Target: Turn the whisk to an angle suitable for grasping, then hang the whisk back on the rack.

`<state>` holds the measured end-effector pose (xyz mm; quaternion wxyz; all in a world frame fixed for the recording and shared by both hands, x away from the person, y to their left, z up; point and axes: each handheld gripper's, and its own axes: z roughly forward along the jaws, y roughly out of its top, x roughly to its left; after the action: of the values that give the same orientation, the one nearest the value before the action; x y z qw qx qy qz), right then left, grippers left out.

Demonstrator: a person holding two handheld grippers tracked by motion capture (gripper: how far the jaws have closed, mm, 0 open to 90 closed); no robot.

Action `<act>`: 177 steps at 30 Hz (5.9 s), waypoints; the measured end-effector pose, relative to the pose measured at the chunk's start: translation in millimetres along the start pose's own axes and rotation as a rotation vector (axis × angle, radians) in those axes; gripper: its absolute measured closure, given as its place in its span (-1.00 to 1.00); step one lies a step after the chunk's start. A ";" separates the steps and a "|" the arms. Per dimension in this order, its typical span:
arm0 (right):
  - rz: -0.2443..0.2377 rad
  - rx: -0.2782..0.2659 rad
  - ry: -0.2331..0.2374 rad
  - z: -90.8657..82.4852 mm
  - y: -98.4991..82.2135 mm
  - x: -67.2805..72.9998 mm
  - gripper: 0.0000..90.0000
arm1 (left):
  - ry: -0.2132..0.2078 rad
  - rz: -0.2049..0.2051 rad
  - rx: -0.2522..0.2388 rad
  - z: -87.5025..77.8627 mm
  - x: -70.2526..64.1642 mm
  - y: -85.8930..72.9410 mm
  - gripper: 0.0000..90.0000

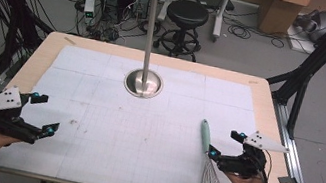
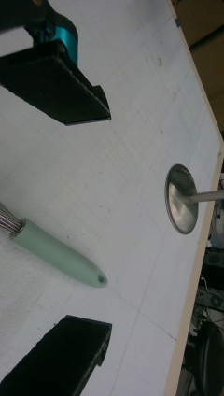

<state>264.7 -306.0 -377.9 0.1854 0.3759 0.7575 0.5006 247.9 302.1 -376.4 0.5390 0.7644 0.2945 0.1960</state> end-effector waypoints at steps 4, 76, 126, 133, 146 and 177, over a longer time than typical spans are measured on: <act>0.001 -0.004 -0.002 -0.2 -0.6 -0.3 -0.98 | -0.002 -0.005 -0.003 0.4 1.5 0.1 -0.96; -0.115 0.473 0.031 59.7 44.8 -27.5 -0.98 | -0.017 -0.010 0.000 0.3 9.4 -2.2 -0.96; 0.013 0.787 -0.023 108.2 13.0 -34.1 -0.04 | -0.013 -0.013 0.000 -1.4 10.5 -3.4 -0.96; 0.019 0.831 -0.036 113.2 16.9 -33.2 0.03 | -0.013 -0.011 0.000 -1.7 10.2 -3.4 -0.96; 0.049 0.878 -0.048 117.7 22.4 -31.3 0.37 | -0.013 -0.011 0.000 -2.4 10.2 -3.4 -0.96; -0.143 0.622 0.071 94.1 86.3 -14.4 0.55 | -0.025 -0.010 0.000 -2.7 9.7 -3.5 -0.96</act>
<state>369.0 -240.0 -342.2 0.0697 0.3427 0.9046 0.2438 252.7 311.4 -378.9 0.5437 0.7653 0.2916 0.1834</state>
